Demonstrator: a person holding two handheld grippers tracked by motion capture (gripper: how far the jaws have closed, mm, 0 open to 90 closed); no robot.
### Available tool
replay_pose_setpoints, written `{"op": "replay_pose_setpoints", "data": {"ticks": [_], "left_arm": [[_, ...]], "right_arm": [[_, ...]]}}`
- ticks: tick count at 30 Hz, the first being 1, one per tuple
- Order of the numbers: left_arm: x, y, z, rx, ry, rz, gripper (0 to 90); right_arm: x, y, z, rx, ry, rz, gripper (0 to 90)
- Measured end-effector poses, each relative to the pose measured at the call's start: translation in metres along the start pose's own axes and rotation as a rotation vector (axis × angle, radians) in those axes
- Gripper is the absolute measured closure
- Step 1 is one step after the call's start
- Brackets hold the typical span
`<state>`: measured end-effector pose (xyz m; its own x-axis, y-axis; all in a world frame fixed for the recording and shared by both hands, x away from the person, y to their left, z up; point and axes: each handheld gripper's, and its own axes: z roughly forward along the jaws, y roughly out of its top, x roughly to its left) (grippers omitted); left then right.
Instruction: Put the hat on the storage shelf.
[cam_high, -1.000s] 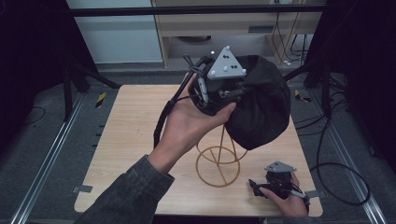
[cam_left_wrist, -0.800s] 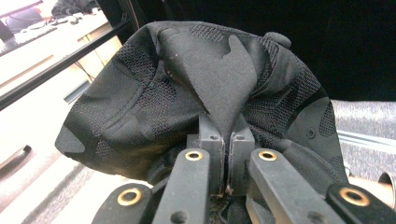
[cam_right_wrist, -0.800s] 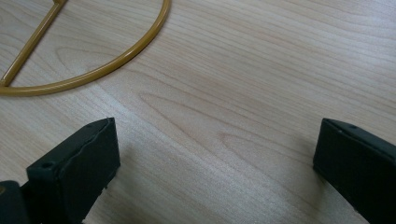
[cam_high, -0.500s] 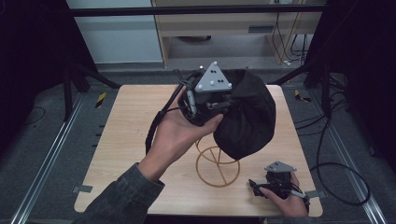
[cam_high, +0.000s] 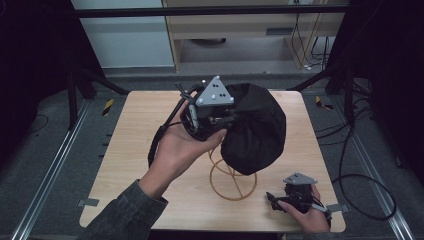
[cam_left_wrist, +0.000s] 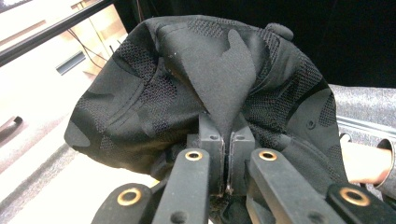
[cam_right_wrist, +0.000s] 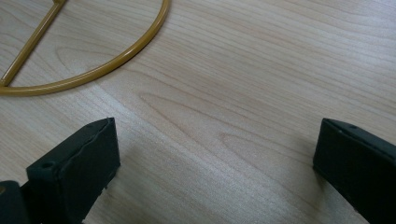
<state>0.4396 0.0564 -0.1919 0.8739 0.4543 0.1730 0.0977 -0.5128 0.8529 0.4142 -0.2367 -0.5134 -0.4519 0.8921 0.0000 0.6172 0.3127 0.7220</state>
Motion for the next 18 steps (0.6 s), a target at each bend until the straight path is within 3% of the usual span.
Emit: {"op": "replay_pose_setpoints", "data": {"ticks": [10,18], "left_arm": [[0.002,-0.024,0.002,0.104,0.005,0.007,86.9],[0.018,-0.047,0.003,0.136,0.015,-0.051,86.5]], "right_arm": [[0.000,0.000,0.000,0.000,-0.001,-0.002,0.7],[0.000,0.000,0.000,0.000,0.000,0.000,0.7]]}}
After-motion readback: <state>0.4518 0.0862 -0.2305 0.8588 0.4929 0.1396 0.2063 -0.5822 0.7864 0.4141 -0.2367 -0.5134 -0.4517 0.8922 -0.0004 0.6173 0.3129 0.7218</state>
